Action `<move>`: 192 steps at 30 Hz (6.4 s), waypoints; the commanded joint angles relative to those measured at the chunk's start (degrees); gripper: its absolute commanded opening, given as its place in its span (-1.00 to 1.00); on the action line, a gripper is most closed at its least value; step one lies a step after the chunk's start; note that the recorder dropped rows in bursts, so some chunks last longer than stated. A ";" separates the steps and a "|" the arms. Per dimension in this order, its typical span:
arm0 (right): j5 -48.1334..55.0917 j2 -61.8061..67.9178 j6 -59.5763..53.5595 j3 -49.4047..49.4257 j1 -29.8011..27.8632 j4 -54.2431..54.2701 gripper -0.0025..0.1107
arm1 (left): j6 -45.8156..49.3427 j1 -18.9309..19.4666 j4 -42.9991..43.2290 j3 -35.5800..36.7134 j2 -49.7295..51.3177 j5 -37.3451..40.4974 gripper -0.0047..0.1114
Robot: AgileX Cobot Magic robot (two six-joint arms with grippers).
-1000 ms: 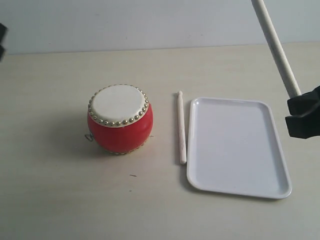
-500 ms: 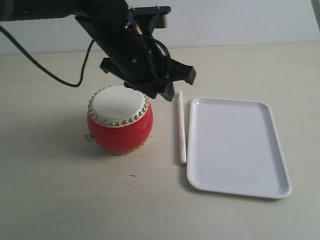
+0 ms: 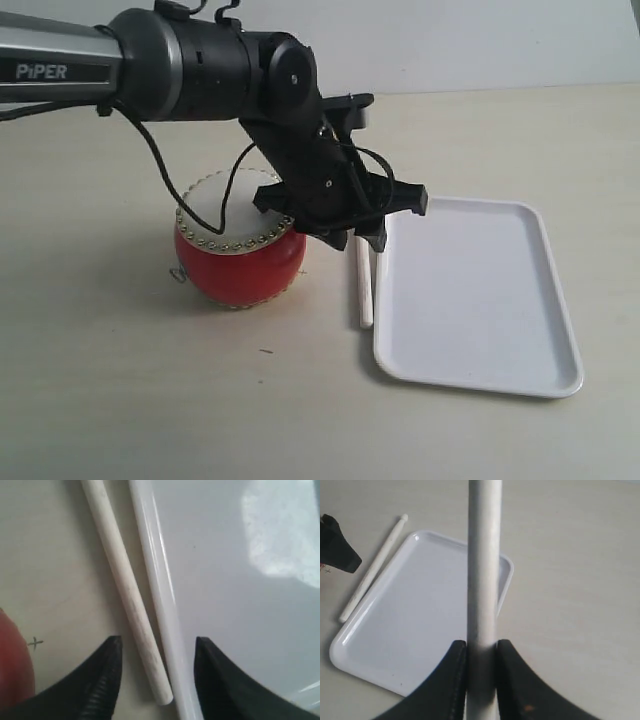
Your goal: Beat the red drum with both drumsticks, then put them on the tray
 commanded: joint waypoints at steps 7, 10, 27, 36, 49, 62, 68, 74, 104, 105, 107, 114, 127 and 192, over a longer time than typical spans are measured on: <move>-1.36 -0.51 -0.28 0.17 -0.35 -0.36 -0.96 | -4.58 -0.20 1.01 -7.99 5.06 5.37 -0.08; -1.48 -0.51 -0.28 0.17 -0.35 -0.36 -0.96 | -3.27 -0.24 1.00 -9.84 5.19 6.89 -0.08; -1.47 -0.51 -0.40 0.28 -0.35 -0.25 -0.96 | 1.80 -3.11 5.18 -14.97 -1.26 15.12 -0.08; -4.35 -0.51 0.20 1.24 -0.35 4.50 -0.96 | 2.50 -3.40 9.20 -14.97 -7.88 15.35 -0.41; -18.97 -0.05 -8.57 2.69 -0.35 26.77 -0.96 | 10.95 -2.95 1.96 9.96 -29.40 1.98 -0.92; -31.52 5.00 -55.80 10.97 -0.24 79.69 -0.96 | 55.25 6.65 -55.27 39.04 -44.31 -8.31 -0.92; -24.52 10.30 -86.23 10.97 -0.15 111.91 -0.96 | 81.77 6.77 -83.98 45.34 -43.84 -3.05 -0.92; -14.06 17.84 -102.93 10.97 -0.15 126.28 -0.96 | 90.16 6.77 -83.98 49.47 -43.94 7.45 -0.92; -17.08 21.64 -92.50 10.97 -0.15 126.28 -0.96 | 72.96 5.12 -83.98 52.07 -43.73 -11.66 0.15; -17.08 21.64 -91.15 10.97 -0.15 126.28 -0.96 | 72.22 4.51 -83.98 52.07 -43.73 -13.43 0.15; -17.08 21.64 -89.57 10.97 -0.15 126.28 -0.96 | 71.63 3.37 -83.98 51.76 -43.73 -16.63 0.15; -17.20 22.20 -88.19 10.52 0.59 126.28 -0.96 | 71.63 0.01 -83.98 48.07 -43.73 -21.16 0.15; -16.90 30.75 -88.57 2.90 4.84 126.28 -0.96 | 70.74 -0.26 -83.98 48.96 -43.73 -20.60 0.15; -9.68 39.93 -92.86 -1.12 4.84 126.28 -0.96 | 66.10 -0.26 -83.98 53.45 -43.62 -21.31 0.15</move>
